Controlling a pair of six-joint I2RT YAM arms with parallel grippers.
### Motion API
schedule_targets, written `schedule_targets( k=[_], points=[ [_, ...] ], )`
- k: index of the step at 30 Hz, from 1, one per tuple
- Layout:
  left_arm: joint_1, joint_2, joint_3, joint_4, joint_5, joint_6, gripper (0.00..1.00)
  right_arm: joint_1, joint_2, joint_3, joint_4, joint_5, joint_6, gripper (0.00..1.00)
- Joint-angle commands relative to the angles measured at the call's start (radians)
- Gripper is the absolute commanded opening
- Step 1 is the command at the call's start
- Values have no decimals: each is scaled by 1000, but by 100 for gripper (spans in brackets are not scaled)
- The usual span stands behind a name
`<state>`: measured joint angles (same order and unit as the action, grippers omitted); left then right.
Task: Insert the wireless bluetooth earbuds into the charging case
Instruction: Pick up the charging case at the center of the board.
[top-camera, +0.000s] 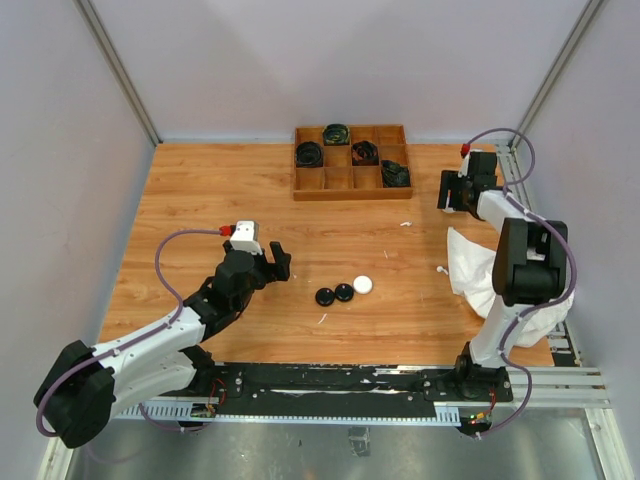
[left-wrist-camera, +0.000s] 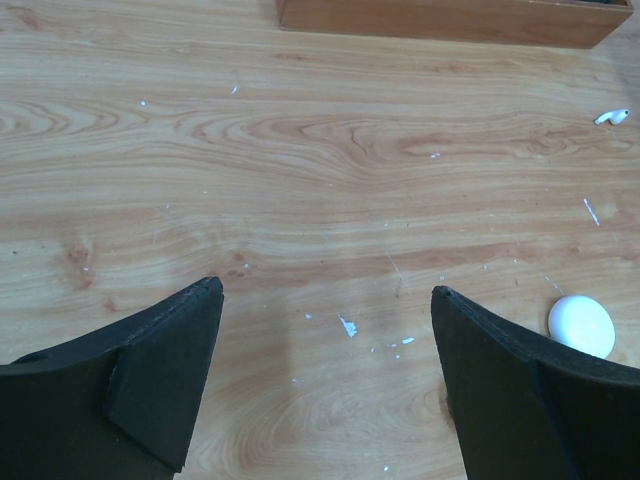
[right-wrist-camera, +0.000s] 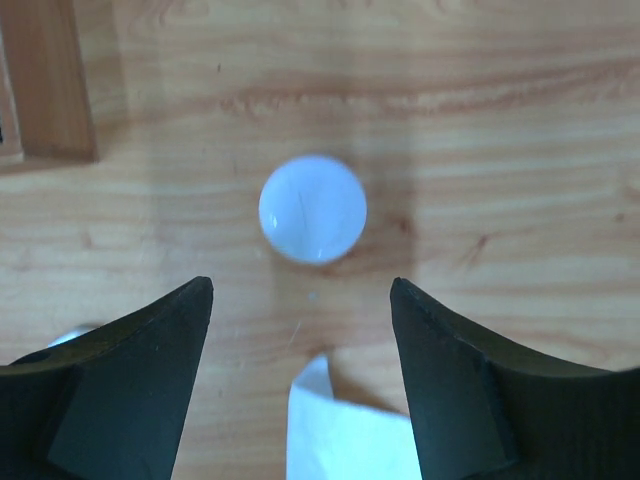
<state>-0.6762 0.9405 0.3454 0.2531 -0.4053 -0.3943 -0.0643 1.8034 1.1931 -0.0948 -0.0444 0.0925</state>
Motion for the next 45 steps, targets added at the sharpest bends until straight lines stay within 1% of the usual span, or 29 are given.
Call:
schedule_targets(
  k=[1,7,13,21,27,32,36,41,45],
  points=[
    [1,2,-13,38,-15,0,90,-30,111,153,-34,-53,-76,72],
    [1,16,-11,45,4,7,90,-38,231,254,-101,-62,-109,68],
    [1,17,-16,58,26,4,90,-42,299,290,-127,-85,-129,65],
    [1,8,-15,52,31,6,90,-42,317,290,-134,-90,-132,56],
    [1,2,-12,49,43,5,90,-39,243,248,-132,-90,-130,48],
    [1,-5,-11,51,57,2,90,-19,131,176,-114,-100,-129,45],
    [1,2,-14,58,61,3,90,4,25,104,-102,-140,-127,45],
    [1,5,-6,62,94,5,90,82,-119,-21,-75,-200,-154,45],
    [1,-12,8,63,140,5,90,174,-221,-99,-82,-222,-200,45]
  ],
)
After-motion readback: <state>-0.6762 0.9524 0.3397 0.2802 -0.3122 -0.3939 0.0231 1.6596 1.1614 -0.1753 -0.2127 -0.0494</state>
